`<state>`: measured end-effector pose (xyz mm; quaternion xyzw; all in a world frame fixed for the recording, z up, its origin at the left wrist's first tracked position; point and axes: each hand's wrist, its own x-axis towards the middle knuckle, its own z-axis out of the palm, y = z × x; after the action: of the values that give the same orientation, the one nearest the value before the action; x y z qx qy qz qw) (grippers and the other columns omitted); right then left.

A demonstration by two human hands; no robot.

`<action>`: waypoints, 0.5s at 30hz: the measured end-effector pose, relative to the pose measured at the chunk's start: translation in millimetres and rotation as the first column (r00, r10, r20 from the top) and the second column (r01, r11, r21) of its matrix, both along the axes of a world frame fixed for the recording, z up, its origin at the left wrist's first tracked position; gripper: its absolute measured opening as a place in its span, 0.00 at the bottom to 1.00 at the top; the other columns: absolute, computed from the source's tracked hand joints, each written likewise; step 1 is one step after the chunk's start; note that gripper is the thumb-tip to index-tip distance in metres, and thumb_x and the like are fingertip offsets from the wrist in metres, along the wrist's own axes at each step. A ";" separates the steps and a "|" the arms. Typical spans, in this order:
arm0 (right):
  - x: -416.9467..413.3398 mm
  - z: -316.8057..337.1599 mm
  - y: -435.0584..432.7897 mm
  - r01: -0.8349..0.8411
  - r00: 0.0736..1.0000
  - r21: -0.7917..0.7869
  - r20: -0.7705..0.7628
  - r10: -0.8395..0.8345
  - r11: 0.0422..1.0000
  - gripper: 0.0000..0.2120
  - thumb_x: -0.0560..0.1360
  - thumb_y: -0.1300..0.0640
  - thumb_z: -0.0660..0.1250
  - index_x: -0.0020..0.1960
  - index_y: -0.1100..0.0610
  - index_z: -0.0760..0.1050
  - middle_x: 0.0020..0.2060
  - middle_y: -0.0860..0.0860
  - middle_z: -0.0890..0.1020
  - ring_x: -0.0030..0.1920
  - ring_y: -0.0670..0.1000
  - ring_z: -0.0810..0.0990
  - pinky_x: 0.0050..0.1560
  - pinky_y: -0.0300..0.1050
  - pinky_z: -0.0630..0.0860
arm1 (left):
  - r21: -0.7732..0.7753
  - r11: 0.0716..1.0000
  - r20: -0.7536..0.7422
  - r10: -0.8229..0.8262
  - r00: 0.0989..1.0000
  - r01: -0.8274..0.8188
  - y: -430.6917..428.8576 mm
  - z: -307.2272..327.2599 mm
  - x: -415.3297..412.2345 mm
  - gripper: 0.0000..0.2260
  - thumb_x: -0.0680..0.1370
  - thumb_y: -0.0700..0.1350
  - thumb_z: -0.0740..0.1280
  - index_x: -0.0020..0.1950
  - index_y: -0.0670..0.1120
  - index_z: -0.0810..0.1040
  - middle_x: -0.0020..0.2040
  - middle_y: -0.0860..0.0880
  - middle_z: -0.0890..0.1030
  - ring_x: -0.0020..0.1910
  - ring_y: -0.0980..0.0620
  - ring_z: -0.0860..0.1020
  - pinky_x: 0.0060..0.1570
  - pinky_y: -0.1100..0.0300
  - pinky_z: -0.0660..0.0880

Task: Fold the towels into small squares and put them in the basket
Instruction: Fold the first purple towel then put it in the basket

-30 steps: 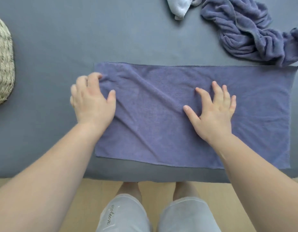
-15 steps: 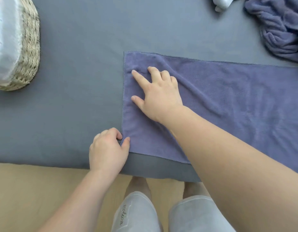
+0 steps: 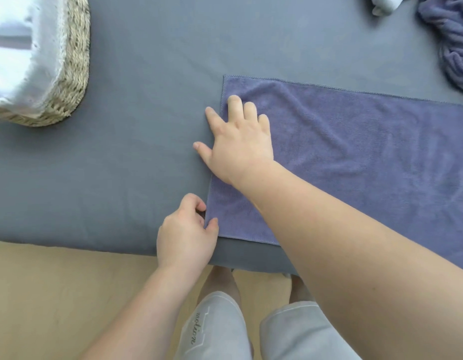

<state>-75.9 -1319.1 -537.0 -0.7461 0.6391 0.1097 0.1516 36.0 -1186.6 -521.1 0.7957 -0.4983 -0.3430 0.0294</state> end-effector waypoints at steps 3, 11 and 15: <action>-2.6 -1.8 -3.2 0.010 0.999 0.014 -0.049 -0.010 1.000 0.40 0.77 0.30 0.53 0.82 0.50 0.52 0.79 0.57 0.54 0.72 0.60 0.59 0.66 0.57 0.61 | 0.014 1.000 -0.014 0.002 1.000 -0.002 -0.8 -3.4 5.9 0.11 0.72 0.47 0.75 0.47 0.52 0.74 0.30 0.57 0.78 0.38 0.51 0.79 0.42 0.52 0.77; 5.2 8.1 -17.7 0.090 0.996 0.098 -0.007 -0.090 0.991 0.47 0.72 0.26 0.58 0.81 0.55 0.54 0.77 0.51 0.58 0.73 0.59 0.60 0.67 0.58 0.62 | 0.033 0.998 -0.029 -0.061 0.998 0.062 1.1 -10.0 14.9 0.13 0.71 0.48 0.74 0.32 0.48 0.72 0.26 0.53 0.76 0.33 0.49 0.77 0.35 0.53 0.77; 4.9 15.7 -21.2 0.176 0.961 0.082 0.202 -0.189 0.981 0.34 0.76 0.33 0.61 0.76 0.52 0.65 0.71 0.47 0.66 0.68 0.56 0.65 0.64 0.55 0.66 | 0.011 0.999 -0.122 -0.040 0.992 0.042 2.1 -2.0 15.4 0.10 0.69 0.43 0.72 0.31 0.46 0.72 0.25 0.51 0.74 0.27 0.52 0.70 0.29 0.57 0.72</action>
<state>-70.9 -1340.3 -521.3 -0.6860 0.6819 0.0364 0.2512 51.4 -1184.5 -523.1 0.7631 -0.5094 -0.3950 0.0472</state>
